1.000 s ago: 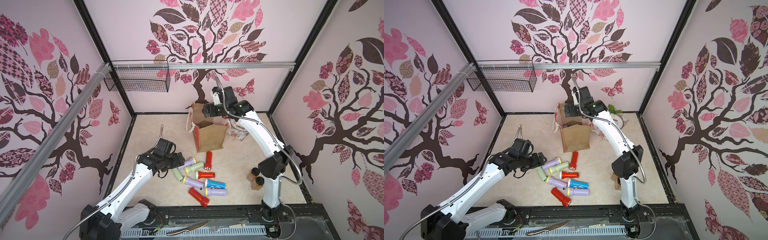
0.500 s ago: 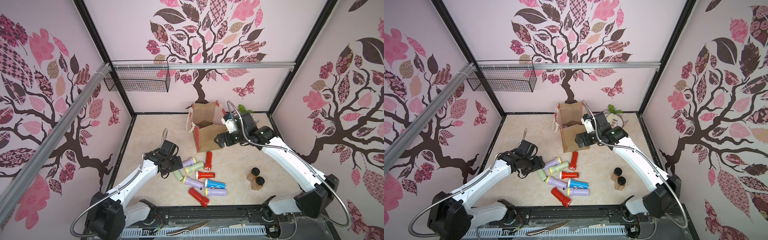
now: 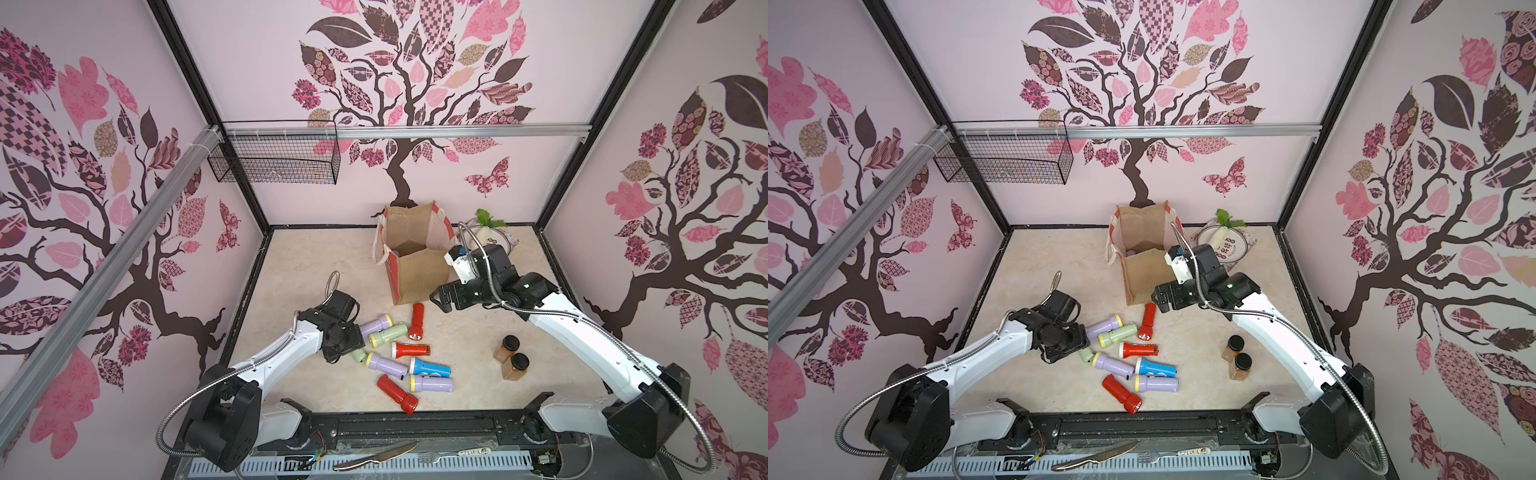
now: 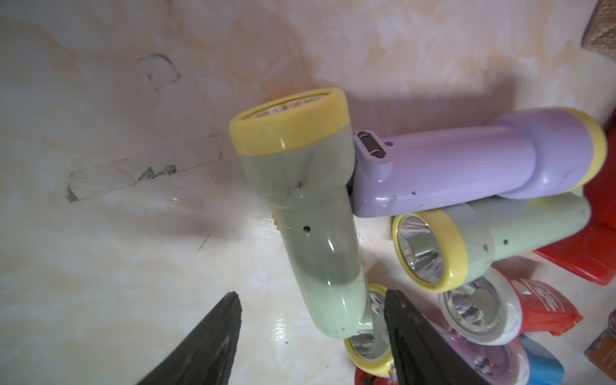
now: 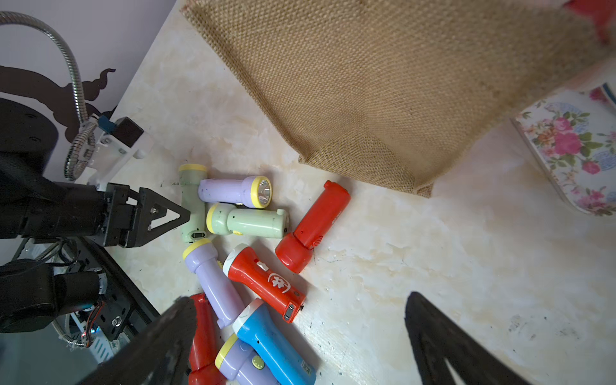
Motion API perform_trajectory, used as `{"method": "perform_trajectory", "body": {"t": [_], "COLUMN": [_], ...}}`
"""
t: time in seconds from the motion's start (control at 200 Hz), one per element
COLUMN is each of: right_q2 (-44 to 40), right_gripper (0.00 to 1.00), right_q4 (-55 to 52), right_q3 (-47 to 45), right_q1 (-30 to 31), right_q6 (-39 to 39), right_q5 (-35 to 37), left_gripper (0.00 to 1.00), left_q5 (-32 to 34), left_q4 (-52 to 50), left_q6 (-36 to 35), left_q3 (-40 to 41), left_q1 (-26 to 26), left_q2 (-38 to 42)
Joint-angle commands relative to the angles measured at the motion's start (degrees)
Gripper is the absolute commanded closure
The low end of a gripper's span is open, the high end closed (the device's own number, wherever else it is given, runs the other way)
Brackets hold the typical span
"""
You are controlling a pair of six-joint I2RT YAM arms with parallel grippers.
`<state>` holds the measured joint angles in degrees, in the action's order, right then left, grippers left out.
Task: Put the flashlights into the tote bags
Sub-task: Pick up the flashlight from the center of the board.
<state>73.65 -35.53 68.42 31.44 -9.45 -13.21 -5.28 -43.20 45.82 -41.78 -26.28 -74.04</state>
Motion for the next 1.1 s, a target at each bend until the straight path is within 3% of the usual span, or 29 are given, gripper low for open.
{"method": "perform_trajectory", "body": {"t": [0.0,0.33,0.68,0.93,1.095], "right_q2": [-1.5,-2.4,-3.3,-3.9,-5.4], "right_gripper": [0.0,0.0,0.0,0.0,0.0], "right_q4": [1.3,1.1,0.9,0.8,2.1], "right_q3": [-0.5,-1.4,-1.5,-0.8,-2.4], "right_q1": [0.3,0.4,0.4,0.3,0.3], "right_q6": [-0.7,-1.1,-0.4,0.3,0.5], "right_q5": [-1.9,-2.4,-1.0,-0.1,-0.4], "left_gripper": [0.3,0.36,0.52,0.69,0.9], "left_q5": [-0.3,-1.2,0.1,3.4,7.4], "left_q4": [3.3,6.9,8.4,6.8,2.8], "left_q6": [1.3,2.0,2.6,3.2,4.0], "left_q3": [2.1,3.6,4.9,4.4,3.1], "left_q1": [0.2,0.2,0.2,0.2,0.2], "left_q2": [-1.0,-4.3,-7.7,-6.6,-2.3]}}
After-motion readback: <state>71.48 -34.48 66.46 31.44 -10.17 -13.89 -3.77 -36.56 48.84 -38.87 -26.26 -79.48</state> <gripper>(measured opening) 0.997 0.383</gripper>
